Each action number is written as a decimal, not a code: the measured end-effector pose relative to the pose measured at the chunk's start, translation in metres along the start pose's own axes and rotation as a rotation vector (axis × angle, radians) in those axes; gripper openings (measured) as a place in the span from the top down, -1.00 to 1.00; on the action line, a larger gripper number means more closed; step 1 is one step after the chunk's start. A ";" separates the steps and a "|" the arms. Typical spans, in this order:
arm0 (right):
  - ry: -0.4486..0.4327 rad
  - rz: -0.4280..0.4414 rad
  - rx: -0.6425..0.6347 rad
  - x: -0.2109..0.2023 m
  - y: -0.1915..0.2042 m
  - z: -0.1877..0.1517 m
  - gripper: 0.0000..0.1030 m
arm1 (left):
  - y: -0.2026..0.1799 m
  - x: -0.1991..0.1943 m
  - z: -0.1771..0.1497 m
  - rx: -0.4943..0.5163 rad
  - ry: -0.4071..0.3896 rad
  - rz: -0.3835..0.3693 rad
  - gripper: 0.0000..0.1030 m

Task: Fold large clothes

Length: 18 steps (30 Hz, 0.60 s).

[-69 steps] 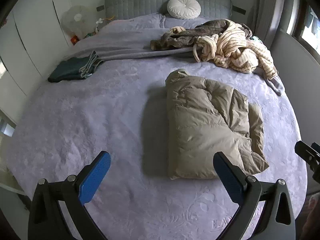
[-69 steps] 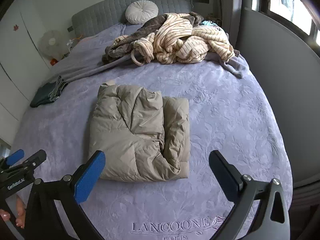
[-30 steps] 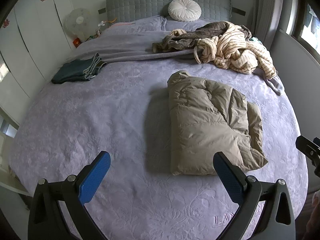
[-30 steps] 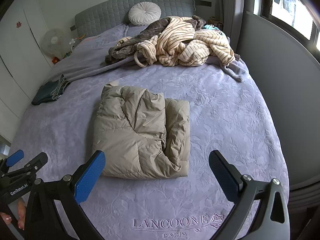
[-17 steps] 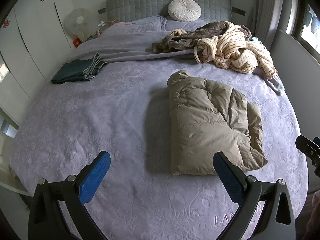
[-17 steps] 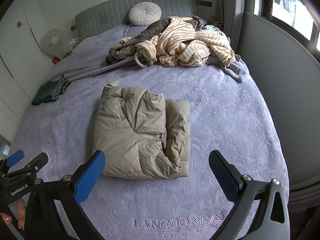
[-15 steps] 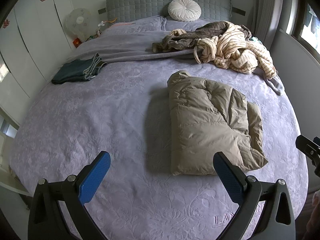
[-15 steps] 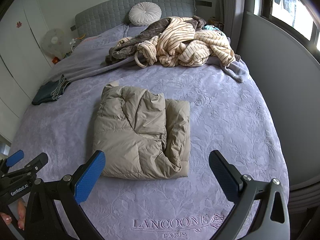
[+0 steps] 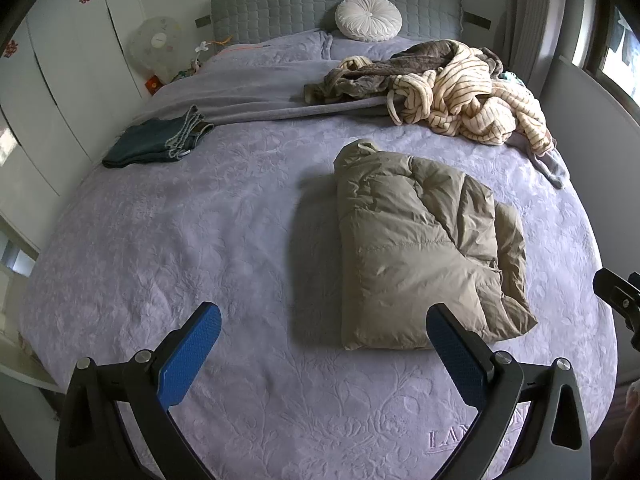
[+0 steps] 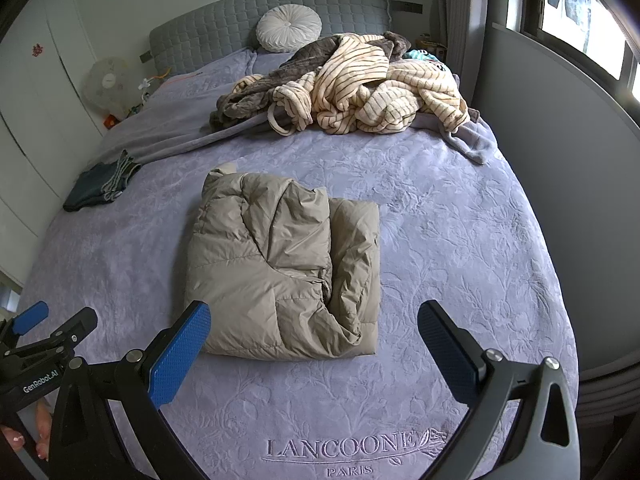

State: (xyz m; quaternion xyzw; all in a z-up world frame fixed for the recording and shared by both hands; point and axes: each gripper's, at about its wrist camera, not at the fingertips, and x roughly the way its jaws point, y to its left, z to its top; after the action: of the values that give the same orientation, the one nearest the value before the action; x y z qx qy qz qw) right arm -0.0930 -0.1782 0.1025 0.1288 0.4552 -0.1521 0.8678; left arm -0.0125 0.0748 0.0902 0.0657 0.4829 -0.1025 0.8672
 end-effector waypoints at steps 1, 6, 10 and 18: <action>-0.001 0.001 0.001 -0.001 0.000 0.000 -0.99 | 0.000 0.000 0.000 0.001 0.000 0.001 -1.00; 0.000 0.001 -0.001 -0.001 0.001 0.002 -0.99 | 0.000 0.000 0.000 0.002 -0.001 0.001 -1.00; -0.001 0.001 -0.002 -0.002 0.001 0.001 -0.99 | -0.001 0.001 0.000 0.003 0.000 0.000 -1.00; -0.001 0.000 0.000 -0.001 0.001 0.000 -0.99 | -0.001 0.001 0.001 0.002 -0.001 0.000 -1.00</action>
State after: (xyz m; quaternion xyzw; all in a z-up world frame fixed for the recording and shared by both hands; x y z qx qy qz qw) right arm -0.0928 -0.1769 0.1035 0.1287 0.4548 -0.1523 0.8680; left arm -0.0120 0.0737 0.0900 0.0665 0.4822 -0.1028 0.8675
